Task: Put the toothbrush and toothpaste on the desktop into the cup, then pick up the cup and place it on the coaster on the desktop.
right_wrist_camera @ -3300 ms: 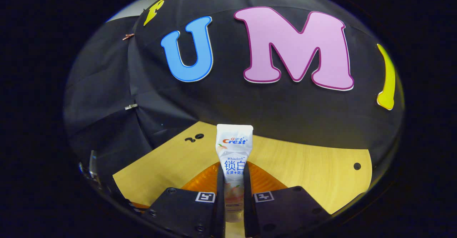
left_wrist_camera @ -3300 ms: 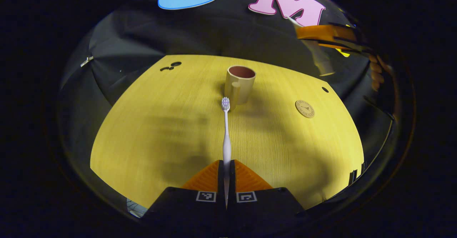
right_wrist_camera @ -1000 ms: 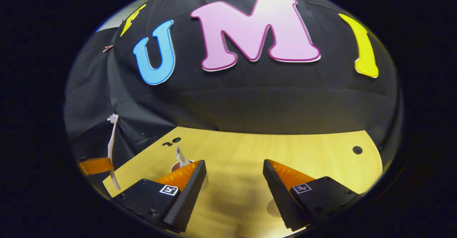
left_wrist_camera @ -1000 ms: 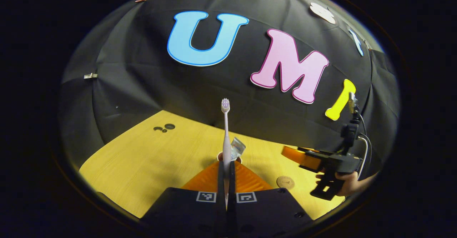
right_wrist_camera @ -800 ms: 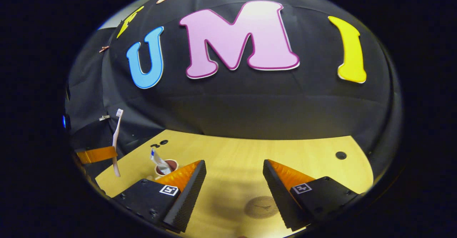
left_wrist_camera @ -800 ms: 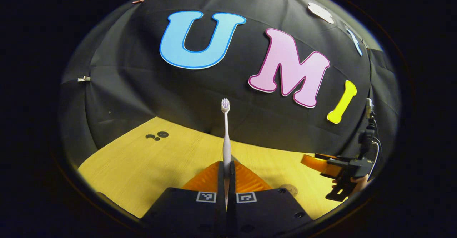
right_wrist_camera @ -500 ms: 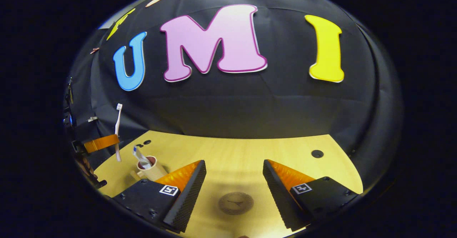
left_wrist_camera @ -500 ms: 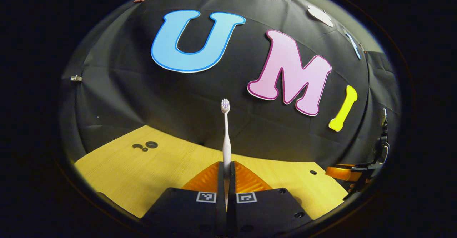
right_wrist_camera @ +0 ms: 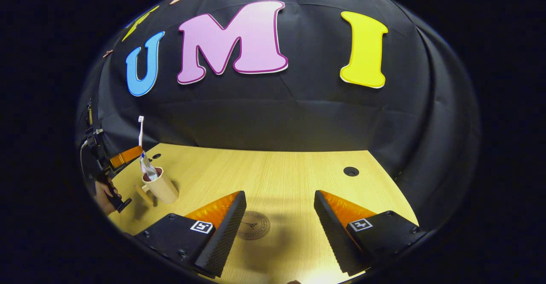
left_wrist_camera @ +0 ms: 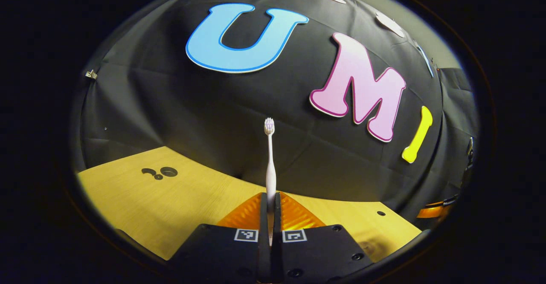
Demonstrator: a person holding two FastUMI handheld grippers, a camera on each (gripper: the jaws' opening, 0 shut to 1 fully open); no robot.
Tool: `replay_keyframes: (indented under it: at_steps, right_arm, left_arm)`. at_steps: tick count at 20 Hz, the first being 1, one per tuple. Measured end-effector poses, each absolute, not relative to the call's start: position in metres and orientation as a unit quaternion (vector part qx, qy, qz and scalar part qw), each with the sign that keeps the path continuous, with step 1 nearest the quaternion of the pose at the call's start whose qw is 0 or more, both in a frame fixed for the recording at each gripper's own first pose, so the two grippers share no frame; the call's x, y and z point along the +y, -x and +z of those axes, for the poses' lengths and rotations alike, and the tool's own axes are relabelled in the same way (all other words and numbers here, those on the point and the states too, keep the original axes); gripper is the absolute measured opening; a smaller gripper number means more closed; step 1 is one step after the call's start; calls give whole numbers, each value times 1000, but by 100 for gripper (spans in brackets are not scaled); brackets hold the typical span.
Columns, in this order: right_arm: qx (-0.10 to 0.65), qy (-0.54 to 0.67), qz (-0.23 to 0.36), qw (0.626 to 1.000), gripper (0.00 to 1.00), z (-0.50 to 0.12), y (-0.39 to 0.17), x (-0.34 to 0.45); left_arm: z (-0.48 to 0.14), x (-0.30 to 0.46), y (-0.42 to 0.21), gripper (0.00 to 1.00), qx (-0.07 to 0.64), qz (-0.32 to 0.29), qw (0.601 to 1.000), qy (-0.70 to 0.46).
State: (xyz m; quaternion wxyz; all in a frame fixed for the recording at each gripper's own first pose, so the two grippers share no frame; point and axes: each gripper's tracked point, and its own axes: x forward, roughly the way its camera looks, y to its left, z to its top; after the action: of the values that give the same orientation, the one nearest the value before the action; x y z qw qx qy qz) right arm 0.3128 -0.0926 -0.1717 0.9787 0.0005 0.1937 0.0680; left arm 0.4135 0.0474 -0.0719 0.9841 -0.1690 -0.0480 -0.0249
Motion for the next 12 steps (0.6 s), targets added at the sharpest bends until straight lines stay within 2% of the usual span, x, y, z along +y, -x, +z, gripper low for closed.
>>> replay_keyframes:
  at_steps: [1, 2, 3, 8, 10, 12]
  right_arm:
    - [194, 1, 70, 978, 98, -174, -311, -91]
    - [196, 1, 71, 978, 98, -177, -308, -89]
    - [199, 1, 73, 977, 100, -179, -306, -87]
    - [207, -4, 74, 976, 98, -191, -300, -82]
    - [211, -7, 73, 975, 98, -193, -296, -84]
    - [209, -8, 70, 975, 98, -192, -297, -88]
  left_arm:
    - [-73, 42, -414, 6, -54, -32, 985, 163]
    - [-80, 42, -416, 6, -51, -31, 987, 152]
    - [-90, 41, -417, 6, -44, -29, 989, 141]
    - [-119, 33, -410, 10, -16, -33, 994, 98]
    - [-117, 30, -401, 22, -18, -36, 995, 90]
    - [-116, 33, -387, 51, -11, -34, 996, 82]
